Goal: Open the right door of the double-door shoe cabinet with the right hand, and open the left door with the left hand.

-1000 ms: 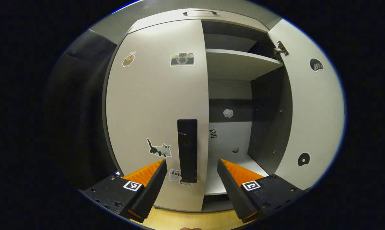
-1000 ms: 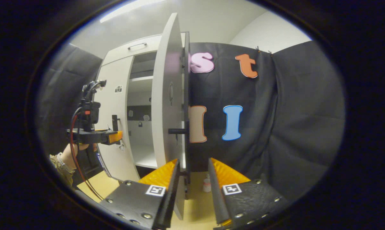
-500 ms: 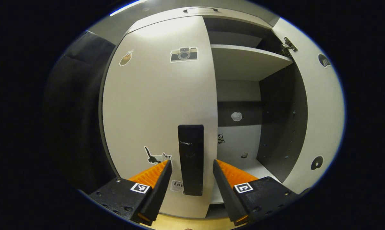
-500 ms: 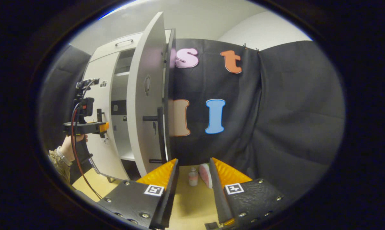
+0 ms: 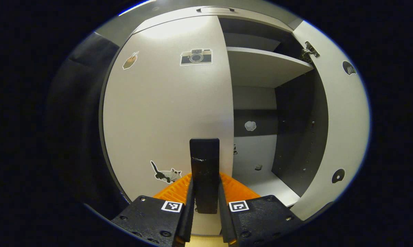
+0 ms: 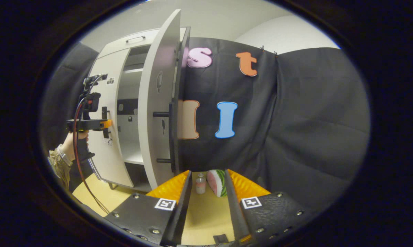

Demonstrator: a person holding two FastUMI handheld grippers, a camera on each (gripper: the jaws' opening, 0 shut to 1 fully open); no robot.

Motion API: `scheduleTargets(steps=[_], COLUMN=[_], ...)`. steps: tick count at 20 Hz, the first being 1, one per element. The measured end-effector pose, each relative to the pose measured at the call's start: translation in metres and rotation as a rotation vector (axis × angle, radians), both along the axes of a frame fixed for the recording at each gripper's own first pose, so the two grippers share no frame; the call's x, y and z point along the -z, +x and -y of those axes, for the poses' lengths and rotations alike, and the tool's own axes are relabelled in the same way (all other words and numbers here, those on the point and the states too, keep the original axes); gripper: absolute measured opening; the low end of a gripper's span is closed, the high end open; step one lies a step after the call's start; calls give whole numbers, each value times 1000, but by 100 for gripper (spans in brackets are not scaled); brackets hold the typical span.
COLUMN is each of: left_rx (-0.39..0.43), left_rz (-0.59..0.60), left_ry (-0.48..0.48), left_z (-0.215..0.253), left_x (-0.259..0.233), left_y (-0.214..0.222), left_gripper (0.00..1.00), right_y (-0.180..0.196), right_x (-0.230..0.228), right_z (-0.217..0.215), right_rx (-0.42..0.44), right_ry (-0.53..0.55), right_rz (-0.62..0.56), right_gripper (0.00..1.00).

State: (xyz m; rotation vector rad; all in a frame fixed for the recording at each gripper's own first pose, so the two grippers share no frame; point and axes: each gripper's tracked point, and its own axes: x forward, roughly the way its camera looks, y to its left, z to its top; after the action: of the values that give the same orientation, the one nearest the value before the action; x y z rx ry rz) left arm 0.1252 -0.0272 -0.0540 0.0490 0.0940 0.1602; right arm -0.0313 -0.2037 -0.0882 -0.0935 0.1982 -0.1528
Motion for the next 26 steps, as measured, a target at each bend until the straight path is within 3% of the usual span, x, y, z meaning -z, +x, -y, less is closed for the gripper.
scheduleTargets(steps=[7, 16, 26], left_rx=[5, 21, 42], left_rz=[-10, 6, -5], left_ry=[-27, -37, -47], left_z=[-1, -1, -8], left_x=[1, 0, 2], left_y=[-5, -21, -26], left_gripper=[22, 21, 19], right_y=[-10, -23, -17], right_x=[7, 7, 6], right_z=[-8, -9, -39], right_rx=[-8, -16, -126], right_ry=[4, 31, 28], right_rz=[-19, -17, -43], right_gripper=[57, 55, 57])
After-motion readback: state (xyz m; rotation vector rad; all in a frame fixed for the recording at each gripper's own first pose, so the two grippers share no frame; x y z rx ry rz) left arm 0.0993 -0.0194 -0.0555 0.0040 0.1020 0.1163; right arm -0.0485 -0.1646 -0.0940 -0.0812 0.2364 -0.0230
